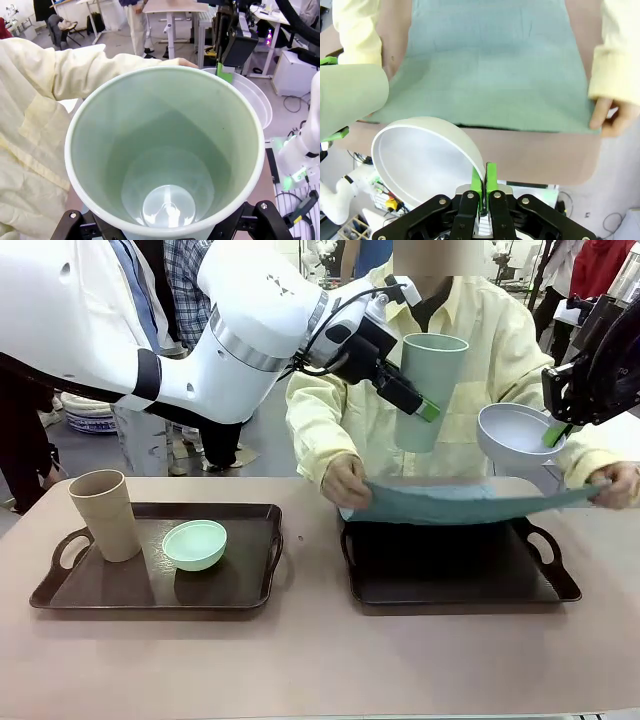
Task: Set up a tray with a mat and arrange the tableware.
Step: Place the Picnic Bowl and Reusable plastic cup back onto the Handle tray in front of the human's position.
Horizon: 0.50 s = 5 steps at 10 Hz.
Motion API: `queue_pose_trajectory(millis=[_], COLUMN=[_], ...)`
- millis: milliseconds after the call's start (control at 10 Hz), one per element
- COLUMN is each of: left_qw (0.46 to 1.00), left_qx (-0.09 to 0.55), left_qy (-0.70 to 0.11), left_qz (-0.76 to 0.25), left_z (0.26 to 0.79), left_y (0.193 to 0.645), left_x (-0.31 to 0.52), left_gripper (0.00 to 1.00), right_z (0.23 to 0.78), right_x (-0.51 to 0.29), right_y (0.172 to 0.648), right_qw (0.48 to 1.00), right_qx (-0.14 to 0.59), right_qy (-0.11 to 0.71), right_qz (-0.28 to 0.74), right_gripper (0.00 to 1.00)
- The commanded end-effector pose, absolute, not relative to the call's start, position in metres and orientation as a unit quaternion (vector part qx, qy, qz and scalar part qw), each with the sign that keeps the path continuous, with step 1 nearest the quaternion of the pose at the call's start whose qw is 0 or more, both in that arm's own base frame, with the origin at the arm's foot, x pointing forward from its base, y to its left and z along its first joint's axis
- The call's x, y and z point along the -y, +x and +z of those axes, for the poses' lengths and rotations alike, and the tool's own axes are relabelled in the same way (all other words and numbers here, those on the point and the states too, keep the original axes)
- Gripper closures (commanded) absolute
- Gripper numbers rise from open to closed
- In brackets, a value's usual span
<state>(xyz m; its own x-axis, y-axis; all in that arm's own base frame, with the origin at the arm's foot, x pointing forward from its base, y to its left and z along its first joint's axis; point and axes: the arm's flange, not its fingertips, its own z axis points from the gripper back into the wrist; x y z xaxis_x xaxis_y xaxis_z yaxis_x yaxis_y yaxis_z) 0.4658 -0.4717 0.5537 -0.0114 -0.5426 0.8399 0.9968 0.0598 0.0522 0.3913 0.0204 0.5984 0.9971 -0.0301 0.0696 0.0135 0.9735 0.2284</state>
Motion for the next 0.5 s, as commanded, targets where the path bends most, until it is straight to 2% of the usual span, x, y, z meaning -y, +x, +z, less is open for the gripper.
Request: queue_pose_trajectory(millis=[0,400], left_qw=[0.623,0.623], left_qx=[0.373,0.373], left_qy=[-0.310,-0.310], left_qz=[-0.613,-0.613], left_z=[0.5543,0.5543], left_y=[0.4653,0.4653], left_x=[0.4700,0.4700], left_gripper=[1.00,1.00], right_z=[0.5973,0.5973], right_x=[-0.0212,-0.0212], right_y=[0.3907,0.3907], right_qw=[0.993,0.993], right_qx=[0.041,0.041], right_qy=[0.114,0.114], right_qz=[-0.007,-0.007], right_gripper=[1.00,1.00])
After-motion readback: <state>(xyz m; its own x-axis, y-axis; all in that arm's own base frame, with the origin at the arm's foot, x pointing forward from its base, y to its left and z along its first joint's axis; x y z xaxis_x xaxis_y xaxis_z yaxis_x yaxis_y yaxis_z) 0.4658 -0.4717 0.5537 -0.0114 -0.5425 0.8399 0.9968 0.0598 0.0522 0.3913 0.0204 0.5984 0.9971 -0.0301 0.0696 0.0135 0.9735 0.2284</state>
